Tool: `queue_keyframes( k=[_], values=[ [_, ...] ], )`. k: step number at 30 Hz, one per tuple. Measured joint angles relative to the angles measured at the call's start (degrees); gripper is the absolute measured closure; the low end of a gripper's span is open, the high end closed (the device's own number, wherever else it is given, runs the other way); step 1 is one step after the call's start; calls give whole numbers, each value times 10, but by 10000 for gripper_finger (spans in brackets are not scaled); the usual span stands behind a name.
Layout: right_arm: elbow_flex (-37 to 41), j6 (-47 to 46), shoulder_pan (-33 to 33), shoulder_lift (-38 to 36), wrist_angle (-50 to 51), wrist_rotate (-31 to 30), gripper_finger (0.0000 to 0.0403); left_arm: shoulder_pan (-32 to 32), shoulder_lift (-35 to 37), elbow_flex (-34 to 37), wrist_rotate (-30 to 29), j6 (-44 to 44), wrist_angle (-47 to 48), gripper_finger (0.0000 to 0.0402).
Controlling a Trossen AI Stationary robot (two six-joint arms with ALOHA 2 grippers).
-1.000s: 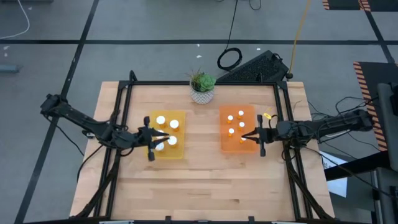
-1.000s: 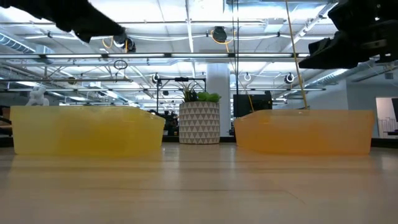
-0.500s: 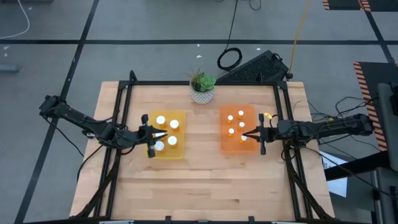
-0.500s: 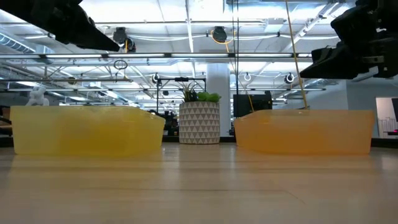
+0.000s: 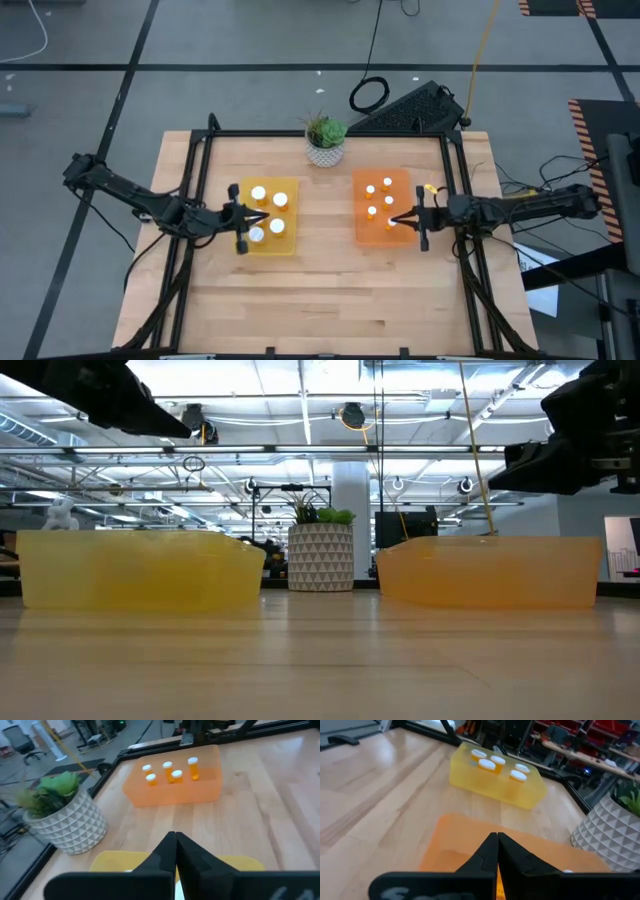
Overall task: Pick and place medicine bottles into bin by pill shape (circle, oval)
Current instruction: Return to Home Position
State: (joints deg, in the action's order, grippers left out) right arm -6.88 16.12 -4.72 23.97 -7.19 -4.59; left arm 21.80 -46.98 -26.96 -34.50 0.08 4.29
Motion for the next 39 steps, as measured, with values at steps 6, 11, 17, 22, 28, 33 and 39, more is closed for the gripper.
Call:
queue_keyframes(
  k=[6,11,17,22,28,33,39],
  values=[
    [29,15,0,-20,-29,4,403,-1,20,1,37,9,-1,398],
    [38,25,0,-47,-35,25,403,0,58,47,64,37,-75,397],
    [39,28,0,-77,-28,32,403,0,131,103,87,50,-128,396],
    [40,30,1,-98,-7,17,403,3,188,125,118,48,-129,399],
    [40,30,1,-124,8,19,403,19,243,143,139,70,-125,396],
    [41,29,1,-144,19,19,403,27,294,165,150,72,-118,397],
    [41,26,1,-150,19,19,403,26,338,190,166,91,-119,395]
  ],
)
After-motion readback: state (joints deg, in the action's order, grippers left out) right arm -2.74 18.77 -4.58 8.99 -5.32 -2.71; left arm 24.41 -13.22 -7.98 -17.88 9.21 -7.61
